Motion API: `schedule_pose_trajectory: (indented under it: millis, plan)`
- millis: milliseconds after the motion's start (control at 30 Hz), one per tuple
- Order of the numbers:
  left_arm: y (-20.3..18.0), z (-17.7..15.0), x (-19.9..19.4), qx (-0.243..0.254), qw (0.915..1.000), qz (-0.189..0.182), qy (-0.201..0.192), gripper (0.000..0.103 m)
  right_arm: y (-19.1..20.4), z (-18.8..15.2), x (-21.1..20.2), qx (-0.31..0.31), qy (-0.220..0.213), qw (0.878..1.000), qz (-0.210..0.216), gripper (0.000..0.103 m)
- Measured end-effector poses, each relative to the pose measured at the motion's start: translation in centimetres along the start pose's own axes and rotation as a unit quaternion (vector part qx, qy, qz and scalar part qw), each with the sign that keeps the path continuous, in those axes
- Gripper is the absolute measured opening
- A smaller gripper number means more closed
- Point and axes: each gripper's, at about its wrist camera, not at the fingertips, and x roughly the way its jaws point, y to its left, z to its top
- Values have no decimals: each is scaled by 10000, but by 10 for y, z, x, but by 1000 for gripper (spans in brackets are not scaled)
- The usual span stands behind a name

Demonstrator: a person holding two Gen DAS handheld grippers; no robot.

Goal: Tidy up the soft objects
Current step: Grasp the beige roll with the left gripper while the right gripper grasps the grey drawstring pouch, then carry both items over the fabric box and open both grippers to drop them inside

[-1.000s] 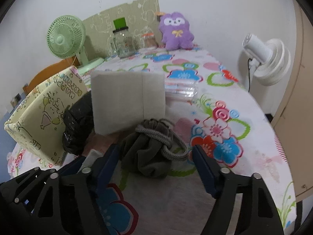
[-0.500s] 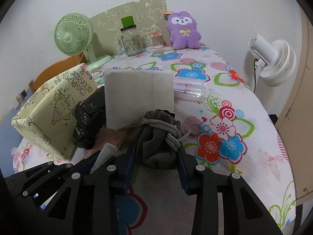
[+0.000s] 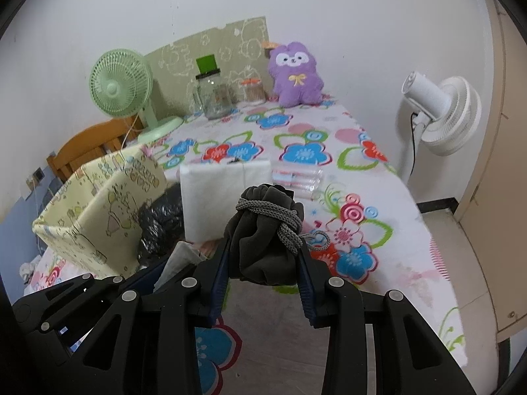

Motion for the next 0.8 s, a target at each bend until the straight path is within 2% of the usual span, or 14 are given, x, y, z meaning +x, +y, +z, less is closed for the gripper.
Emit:
schedule_pose_trajectory:
  millis: [800]
  plan:
    - [12, 40, -58, -104, 9990, 20, -431, 11, 25, 43, -61, -75, -593, 9982, -13, 41]
